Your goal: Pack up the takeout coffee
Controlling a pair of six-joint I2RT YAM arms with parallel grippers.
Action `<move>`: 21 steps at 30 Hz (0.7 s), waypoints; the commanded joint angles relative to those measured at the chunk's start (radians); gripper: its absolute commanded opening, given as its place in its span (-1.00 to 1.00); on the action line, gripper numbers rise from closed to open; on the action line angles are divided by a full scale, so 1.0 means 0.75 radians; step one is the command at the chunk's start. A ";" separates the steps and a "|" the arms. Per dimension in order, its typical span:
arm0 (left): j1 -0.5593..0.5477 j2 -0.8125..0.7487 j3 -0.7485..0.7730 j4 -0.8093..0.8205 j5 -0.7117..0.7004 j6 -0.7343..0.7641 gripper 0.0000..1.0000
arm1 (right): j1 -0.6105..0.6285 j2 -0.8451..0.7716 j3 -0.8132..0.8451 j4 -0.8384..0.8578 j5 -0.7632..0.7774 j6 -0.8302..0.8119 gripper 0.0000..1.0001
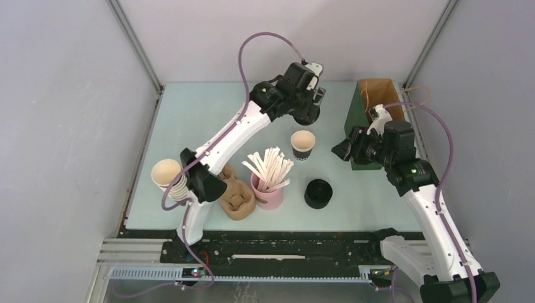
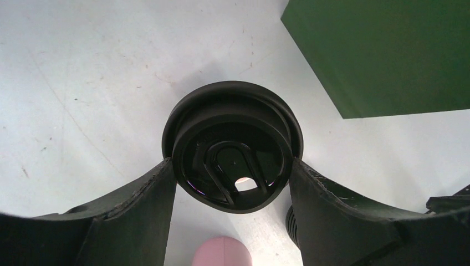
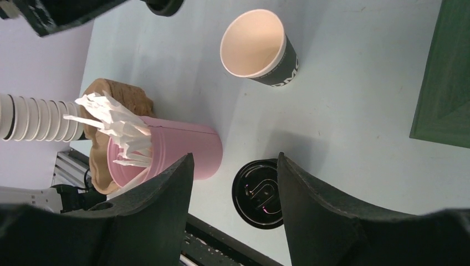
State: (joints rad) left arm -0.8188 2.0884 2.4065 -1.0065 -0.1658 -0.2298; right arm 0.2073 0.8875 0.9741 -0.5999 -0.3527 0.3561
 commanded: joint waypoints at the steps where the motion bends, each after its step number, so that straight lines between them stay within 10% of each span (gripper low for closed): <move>1: -0.011 0.071 0.064 0.048 0.051 0.052 0.31 | -0.002 0.024 -0.016 0.052 0.005 -0.027 0.30; 21: 0.009 0.202 -0.061 -0.018 0.117 -0.024 0.28 | -0.012 -0.004 -0.074 0.074 0.006 -0.067 0.38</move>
State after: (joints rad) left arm -0.8173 2.2559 2.3943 -1.0157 -0.1158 -0.2276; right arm 0.2028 0.8795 0.9268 -0.5793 -0.3565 0.3393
